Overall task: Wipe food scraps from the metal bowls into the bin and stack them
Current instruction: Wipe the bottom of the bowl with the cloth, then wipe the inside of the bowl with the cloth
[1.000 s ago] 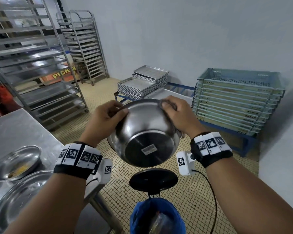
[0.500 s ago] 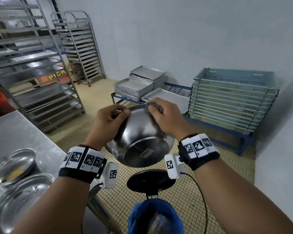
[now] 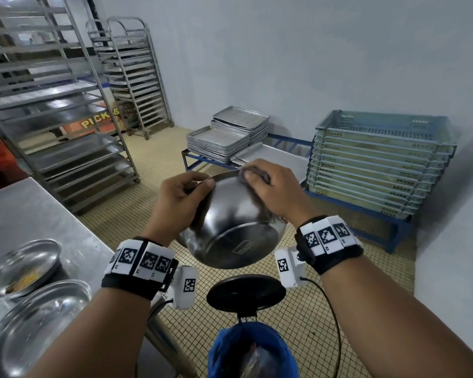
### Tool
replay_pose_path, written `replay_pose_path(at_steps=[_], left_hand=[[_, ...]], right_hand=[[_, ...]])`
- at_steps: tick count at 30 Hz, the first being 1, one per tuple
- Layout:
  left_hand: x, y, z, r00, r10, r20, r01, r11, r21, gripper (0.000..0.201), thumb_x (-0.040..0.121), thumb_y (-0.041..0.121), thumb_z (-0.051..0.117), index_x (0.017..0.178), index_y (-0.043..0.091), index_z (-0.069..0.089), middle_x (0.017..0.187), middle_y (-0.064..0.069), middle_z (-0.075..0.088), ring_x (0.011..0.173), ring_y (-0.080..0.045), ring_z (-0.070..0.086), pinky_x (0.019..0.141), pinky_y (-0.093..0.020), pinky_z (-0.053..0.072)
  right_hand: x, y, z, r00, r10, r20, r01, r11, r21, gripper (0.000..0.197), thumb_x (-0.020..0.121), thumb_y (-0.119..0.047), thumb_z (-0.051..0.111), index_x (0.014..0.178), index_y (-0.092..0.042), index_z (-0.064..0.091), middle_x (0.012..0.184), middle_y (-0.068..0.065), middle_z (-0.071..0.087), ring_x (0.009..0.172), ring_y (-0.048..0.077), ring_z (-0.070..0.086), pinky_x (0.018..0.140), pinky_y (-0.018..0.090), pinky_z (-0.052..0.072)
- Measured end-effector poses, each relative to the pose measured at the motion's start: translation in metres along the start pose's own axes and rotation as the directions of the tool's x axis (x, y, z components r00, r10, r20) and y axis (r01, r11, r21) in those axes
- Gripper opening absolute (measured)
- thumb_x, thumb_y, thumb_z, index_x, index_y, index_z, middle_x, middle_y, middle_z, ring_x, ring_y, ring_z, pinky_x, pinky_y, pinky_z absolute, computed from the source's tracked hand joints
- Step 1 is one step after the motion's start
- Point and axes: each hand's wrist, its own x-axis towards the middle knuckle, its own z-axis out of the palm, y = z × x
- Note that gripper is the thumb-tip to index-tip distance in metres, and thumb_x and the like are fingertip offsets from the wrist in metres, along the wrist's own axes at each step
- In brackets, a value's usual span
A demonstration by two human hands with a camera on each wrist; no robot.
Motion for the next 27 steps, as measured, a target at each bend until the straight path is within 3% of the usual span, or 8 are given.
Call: replay_pose_path(at_steps=[5, 8, 12, 15, 18, 20, 24, 27], left_hand=[[-0.005, -0.013, -0.014, 0.986, -0.125, -0.111, 0.104, 0.978, -0.178, 0.014, 0.103, 0.014, 0.066, 0.093, 0.024, 0.071, 0.075, 0.007, 0.077, 0.062, -0.004, 0.066, 0.057, -0.019, 0.052], [0.003, -0.011, -0.015, 1.0, -0.006, 0.003, 0.005, 0.996, 0.09, 0.015, 0.103, 0.019, 0.067, 0.096, 0.033, 0.067, 0.078, 0.022, 0.074, 0.069, 0.004, 0.066, 0.064, -0.012, 0.05], [0.016, 0.009, -0.008, 0.961, 0.045, 0.272, -0.114, 0.963, 0.244, 0.019, 0.1, 0.021, 0.07, 0.094, 0.04, 0.069, 0.077, 0.027, 0.073, 0.072, 0.006, 0.067, 0.067, -0.009, 0.049], [0.014, 0.008, -0.007, 0.99, 0.057, 0.132, -0.075, 0.988, 0.135, 0.022, 0.099, 0.016, 0.072, 0.09, 0.036, 0.073, 0.076, 0.023, 0.074, 0.069, 0.006, 0.065, 0.067, -0.012, 0.05], [0.008, -0.004, -0.015, 0.999, -0.027, -0.035, 0.026, 0.999, -0.021, 0.017, 0.099, 0.014, 0.071, 0.09, 0.027, 0.075, 0.07, 0.013, 0.074, 0.063, -0.001, 0.064, 0.062, -0.017, 0.051], [0.003, -0.008, -0.013, 0.998, -0.05, -0.044, 0.048, 0.998, -0.045, 0.017, 0.1, 0.013, 0.07, 0.09, 0.027, 0.075, 0.07, 0.01, 0.075, 0.063, -0.002, 0.064, 0.061, -0.018, 0.051], [-0.002, -0.008, -0.004, 0.999, -0.036, 0.032, 0.036, 0.999, -0.003, 0.017, 0.099, 0.012, 0.071, 0.091, 0.026, 0.076, 0.075, 0.014, 0.076, 0.068, 0.0, 0.067, 0.065, -0.015, 0.052], [-0.002, -0.01, -0.017, 0.993, -0.081, -0.089, 0.069, 0.989, -0.128, 0.013, 0.1, 0.012, 0.068, 0.094, 0.021, 0.075, 0.075, 0.011, 0.077, 0.069, -0.002, 0.068, 0.066, -0.018, 0.054]], right_hand=[[-0.011, 0.038, -0.011, 0.957, 0.28, -0.08, -0.245, 0.922, 0.299, 0.018, 0.104, -0.028, 0.057, 0.101, -0.018, 0.072, 0.097, 0.001, 0.072, 0.089, 0.009, 0.064, 0.082, 0.031, 0.048], [-0.003, 0.025, -0.013, 0.974, 0.214, -0.069, -0.197, 0.96, 0.198, 0.015, 0.102, -0.026, 0.059, 0.101, -0.023, 0.073, 0.094, -0.005, 0.073, 0.087, 0.007, 0.064, 0.078, 0.026, 0.048], [0.008, -0.011, -0.006, 0.995, -0.074, 0.068, 0.085, 0.982, -0.17, 0.016, 0.1, -0.033, 0.059, 0.106, -0.03, 0.073, 0.097, -0.007, 0.075, 0.09, 0.014, 0.066, 0.085, 0.031, 0.046], [0.008, -0.009, -0.006, 0.997, -0.078, 0.015, 0.079, 0.992, -0.101, 0.016, 0.101, -0.032, 0.059, 0.107, -0.029, 0.074, 0.098, -0.01, 0.075, 0.089, 0.006, 0.064, 0.082, 0.025, 0.047], [-0.003, 0.024, -0.011, 0.989, 0.117, -0.086, -0.112, 0.992, 0.06, 0.016, 0.103, -0.033, 0.057, 0.107, -0.028, 0.071, 0.098, -0.015, 0.071, 0.089, 0.001, 0.062, 0.079, 0.027, 0.047], [-0.008, 0.025, -0.005, 0.982, 0.169, -0.084, -0.161, 0.983, 0.093, 0.012, 0.103, -0.031, 0.056, 0.102, -0.032, 0.068, 0.095, -0.015, 0.07, 0.091, 0.005, 0.063, 0.079, 0.03, 0.048], [0.005, -0.005, 0.004, 0.999, -0.038, 0.018, 0.039, 0.998, -0.054, 0.014, 0.1, -0.03, 0.059, 0.105, -0.033, 0.072, 0.099, -0.01, 0.074, 0.094, 0.01, 0.065, 0.084, 0.024, 0.048], [0.005, 0.008, -0.009, 0.996, 0.084, -0.034, -0.08, 0.991, 0.109, 0.017, 0.103, -0.034, 0.057, 0.107, -0.028, 0.072, 0.099, -0.013, 0.072, 0.092, 0.003, 0.064, 0.084, 0.023, 0.048]])
